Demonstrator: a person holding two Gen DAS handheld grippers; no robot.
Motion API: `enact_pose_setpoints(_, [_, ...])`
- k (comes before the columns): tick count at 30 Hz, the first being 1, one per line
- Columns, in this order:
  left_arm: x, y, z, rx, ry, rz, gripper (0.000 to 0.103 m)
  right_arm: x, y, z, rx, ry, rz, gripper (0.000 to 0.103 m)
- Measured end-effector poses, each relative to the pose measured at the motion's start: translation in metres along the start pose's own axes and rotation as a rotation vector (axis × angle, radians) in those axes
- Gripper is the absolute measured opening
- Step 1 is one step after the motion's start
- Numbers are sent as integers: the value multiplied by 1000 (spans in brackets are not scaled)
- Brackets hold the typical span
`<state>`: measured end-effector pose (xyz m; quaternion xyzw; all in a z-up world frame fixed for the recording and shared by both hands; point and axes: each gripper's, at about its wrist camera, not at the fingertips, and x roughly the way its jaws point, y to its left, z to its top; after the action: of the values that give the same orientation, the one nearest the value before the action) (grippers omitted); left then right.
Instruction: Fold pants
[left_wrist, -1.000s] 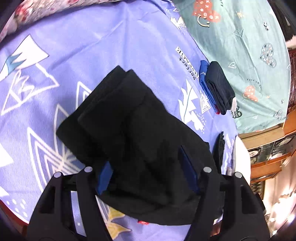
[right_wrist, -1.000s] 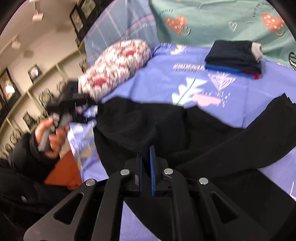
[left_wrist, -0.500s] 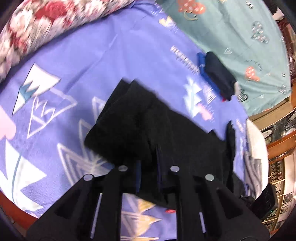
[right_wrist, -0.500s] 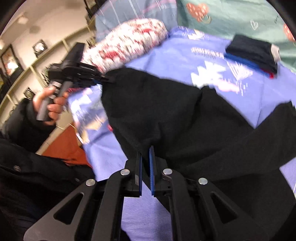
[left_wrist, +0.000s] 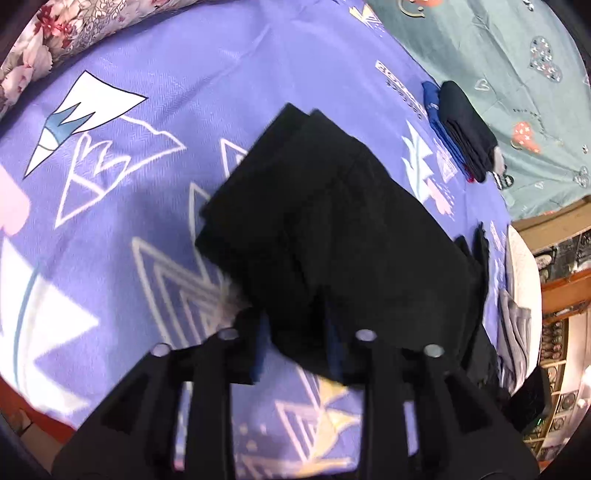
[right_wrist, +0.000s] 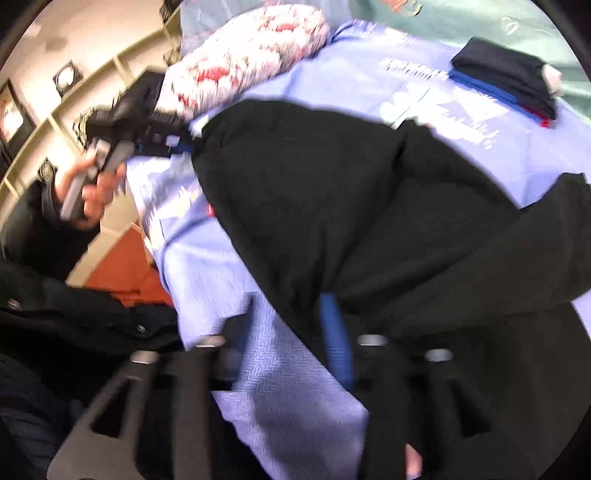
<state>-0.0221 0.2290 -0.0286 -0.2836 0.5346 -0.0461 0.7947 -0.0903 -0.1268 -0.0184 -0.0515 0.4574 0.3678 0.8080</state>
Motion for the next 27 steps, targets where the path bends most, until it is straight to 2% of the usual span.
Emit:
enact_pose_setpoints(1, [-9, -3, -3, 5, -14, 6, 64, -18, -7, 5, 20, -54, -15, 56])
enact_pose_setpoints(2, [-18, -6, -5, 14, -36, 9, 72, -30, -14, 9, 43, -85, -29, 59])
enact_pose_setpoints(4, [-46, -20, -10, 75, -98, 20, 72, -57, -42, 24, 135, -144, -117, 69])
enact_pose_setpoints(6, [-66, -42, -14, 148, -157, 16, 74, -77, -87, 42, 288, -171, -311, 96])
enact_pose_setpoints(7, [-70, -53, -17, 181, -174, 10, 79, -79, -113, 52, 365, -162, -410, 98])
enact_pose_setpoints(9, [-65, -75, -21, 241, -172, -29, 83, -71, -150, 70, 458, -132, -484, 98])
enact_pose_setpoints(13, [-15, -109, -29, 313, -78, -84, 83, -20, -205, 104, 533, -24, -655, 97])
enact_pose_setpoints(14, [1, -113, -30, 314, -49, -90, 83, -1, -218, 108, 542, 19, -687, 93])
enact_pose_setpoints(16, [28, -112, -33, 298, -1, -92, 83, 28, -230, 108, 522, 119, -753, 55])
enact_pose_setpoints(17, [38, -108, -33, 288, 15, -85, 83, 40, -235, 104, 503, 159, -757, 27])
enact_pose_setpoints(18, [46, -103, -34, 277, 28, -80, 83, 37, -235, 101, 506, 140, -747, 6])
enact_pose_setpoints(19, [47, -101, -35, 277, 30, -83, 83, 32, -234, 96, 513, 150, -750, 6])
enact_pose_setpoints(22, [43, -99, -37, 300, 17, -101, 83, -27, -221, 69, 552, 13, -724, 5])
enact_pose_setpoints(24, [44, -93, -37, 295, 19, -124, 83, -93, -206, 24, 645, -166, -681, 5])
enact_pose_setpoints(27, [44, -92, -40, 310, 9, -139, 83, -165, -167, -68, 775, -398, -697, 6])
